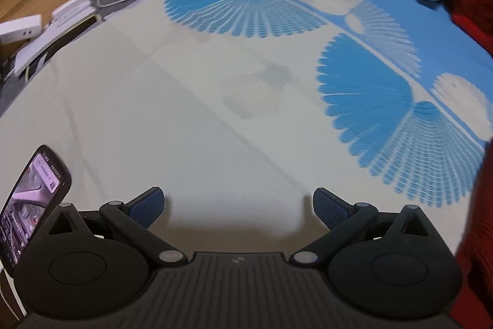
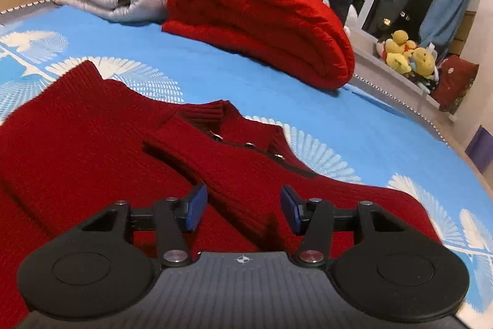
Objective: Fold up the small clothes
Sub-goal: 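Fold the held sleeve across the cardigan body with the right gripper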
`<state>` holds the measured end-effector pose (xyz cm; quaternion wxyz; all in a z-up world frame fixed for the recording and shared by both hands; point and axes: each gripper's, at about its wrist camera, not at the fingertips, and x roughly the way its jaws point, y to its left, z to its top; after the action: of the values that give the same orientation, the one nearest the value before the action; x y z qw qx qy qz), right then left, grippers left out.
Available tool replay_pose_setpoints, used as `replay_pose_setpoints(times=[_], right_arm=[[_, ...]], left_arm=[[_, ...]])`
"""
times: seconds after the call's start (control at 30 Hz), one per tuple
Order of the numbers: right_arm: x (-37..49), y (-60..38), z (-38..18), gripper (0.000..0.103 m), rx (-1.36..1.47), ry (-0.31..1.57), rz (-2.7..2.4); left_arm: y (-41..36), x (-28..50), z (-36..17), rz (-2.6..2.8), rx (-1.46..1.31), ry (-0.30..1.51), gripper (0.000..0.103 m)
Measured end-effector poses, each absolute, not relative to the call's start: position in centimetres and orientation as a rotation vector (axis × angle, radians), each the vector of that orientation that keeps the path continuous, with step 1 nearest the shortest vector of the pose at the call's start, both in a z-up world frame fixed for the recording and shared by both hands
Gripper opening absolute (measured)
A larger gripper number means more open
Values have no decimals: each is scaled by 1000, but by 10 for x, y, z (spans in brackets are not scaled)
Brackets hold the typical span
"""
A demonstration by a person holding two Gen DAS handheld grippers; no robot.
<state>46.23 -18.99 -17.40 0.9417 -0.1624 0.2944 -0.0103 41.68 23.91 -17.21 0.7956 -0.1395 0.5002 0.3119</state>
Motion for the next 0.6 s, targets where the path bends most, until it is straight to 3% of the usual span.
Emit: replay_pose_setpoints(times=[0.1,0.13,0.17,0.4,0.6], right_arm=[[484,-182,-187,51,-321,672,-30],[486,-180,-188,24,-334,674,-24],[488,-178,-185,9,-339,672,-8],[443,-161,-111,10,-183,453,116],[432,-100,-178,11,-297,642,225]], left_arm=[[244,417,-174,671,-319,1091,103],[244,417,-174,664,-330,1095,103],[245,418,-174,658,-336,1097,103],[241,418,-171,647,-354,1092,103],[236,417,-171,622,-368,1099,103]])
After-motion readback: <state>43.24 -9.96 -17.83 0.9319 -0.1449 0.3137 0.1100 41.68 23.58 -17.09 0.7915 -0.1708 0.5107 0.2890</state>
